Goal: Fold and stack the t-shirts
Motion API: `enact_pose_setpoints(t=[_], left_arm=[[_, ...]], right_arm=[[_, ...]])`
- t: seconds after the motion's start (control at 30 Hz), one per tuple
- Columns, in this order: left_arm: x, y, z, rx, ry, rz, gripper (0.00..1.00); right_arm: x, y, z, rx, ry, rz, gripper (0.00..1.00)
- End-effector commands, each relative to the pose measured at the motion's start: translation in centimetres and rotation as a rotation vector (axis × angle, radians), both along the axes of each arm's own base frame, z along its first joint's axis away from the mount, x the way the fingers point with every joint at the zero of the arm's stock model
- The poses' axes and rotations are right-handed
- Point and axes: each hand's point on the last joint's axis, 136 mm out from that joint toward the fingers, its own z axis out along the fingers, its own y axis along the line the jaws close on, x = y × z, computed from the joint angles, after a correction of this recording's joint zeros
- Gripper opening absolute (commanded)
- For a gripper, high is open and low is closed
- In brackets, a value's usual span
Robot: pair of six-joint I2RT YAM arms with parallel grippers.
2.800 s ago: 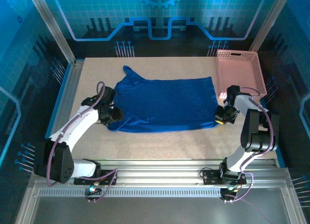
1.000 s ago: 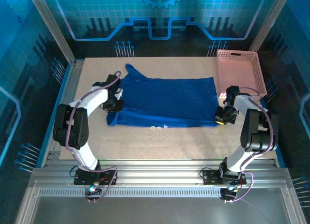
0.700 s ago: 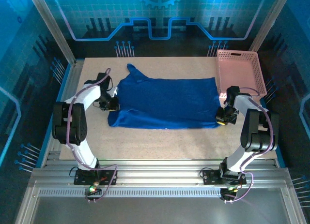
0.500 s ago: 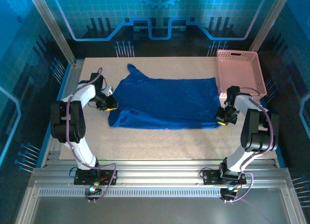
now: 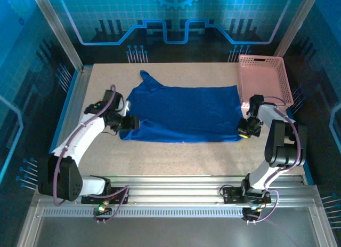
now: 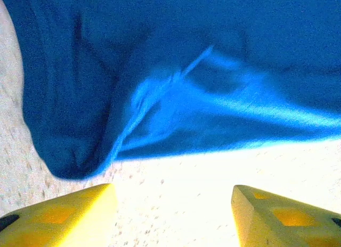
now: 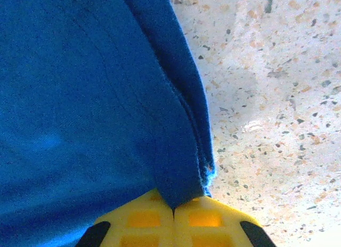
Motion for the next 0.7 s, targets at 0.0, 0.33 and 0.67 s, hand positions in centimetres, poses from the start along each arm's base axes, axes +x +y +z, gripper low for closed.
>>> enact_pose_setpoints(t=[0.0, 0.33, 0.67], left_arm=[[-1.6, 2.0, -2.9, 0.133, 0.066, 0.063, 0.62], [0.9, 2.6, -5.4, 0.217, 0.070, 0.057, 0.62], [4.1, 4.0, -7.5, 0.321, 0.085, 0.049, 0.45]], right_arm=[[0.5, 0.2, 0.1, 0.021, 0.000, -0.007, 0.00], [0.4, 0.2, -0.4, 0.024, 0.012, -0.010, 0.00], [0.7, 0.3, -0.1, 0.019, 0.013, -0.002, 0.00]])
